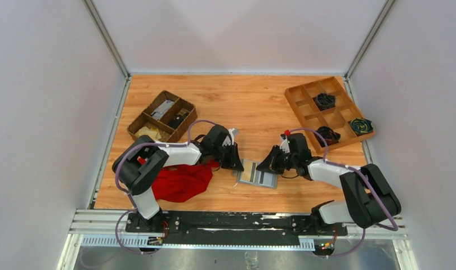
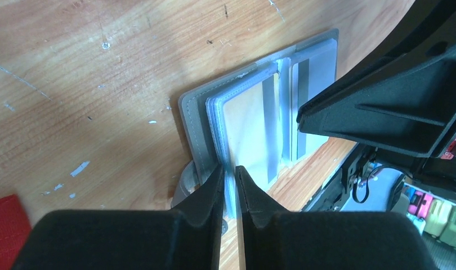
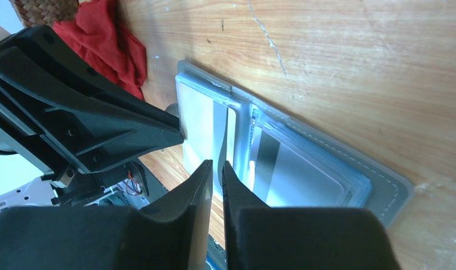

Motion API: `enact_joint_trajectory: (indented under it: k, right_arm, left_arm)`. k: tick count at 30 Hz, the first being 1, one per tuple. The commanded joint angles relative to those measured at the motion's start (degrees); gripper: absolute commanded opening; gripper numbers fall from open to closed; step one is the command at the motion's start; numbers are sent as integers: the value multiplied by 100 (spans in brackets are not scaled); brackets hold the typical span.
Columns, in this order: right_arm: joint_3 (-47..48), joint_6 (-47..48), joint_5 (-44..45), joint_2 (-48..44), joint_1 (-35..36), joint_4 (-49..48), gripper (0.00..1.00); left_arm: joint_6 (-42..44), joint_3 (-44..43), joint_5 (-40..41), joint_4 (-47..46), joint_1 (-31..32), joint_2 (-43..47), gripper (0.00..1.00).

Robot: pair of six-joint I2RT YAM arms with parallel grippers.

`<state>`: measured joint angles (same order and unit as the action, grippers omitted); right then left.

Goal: Take the credit cards out of the card holder
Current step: Remove the credit card from the card holder.

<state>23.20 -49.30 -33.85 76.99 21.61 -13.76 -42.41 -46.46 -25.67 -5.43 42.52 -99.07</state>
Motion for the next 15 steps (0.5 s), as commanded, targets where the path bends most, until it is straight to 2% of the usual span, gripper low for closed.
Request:
enact_joint_trajectory:
  k: [1, 5, 6, 8, 15]
  right_arm:
    - [-9, 0, -137, -9, -84, -127, 17]
    - [-41, -7, -157, 54, -86, -131, 17]
    - [-51, -9, -154, 84, -91, -135, 17]
    - [-62, -22, -173, 148, -86, -147, 17]
    - [-162, -137, -166, 214, -95, -214, 17]
  left_arm:
    - [45, -95, -187, -64, 63, 79, 14]
    - [-11, -151, -308, -161, 64, -27, 14]
    - [-24, -161, -328, -184, 63, -52, 11]
    - [-59, -164, -359, -233, 72, -67, 0]
    - [-159, -87, -361, -386, 70, 16, 0]
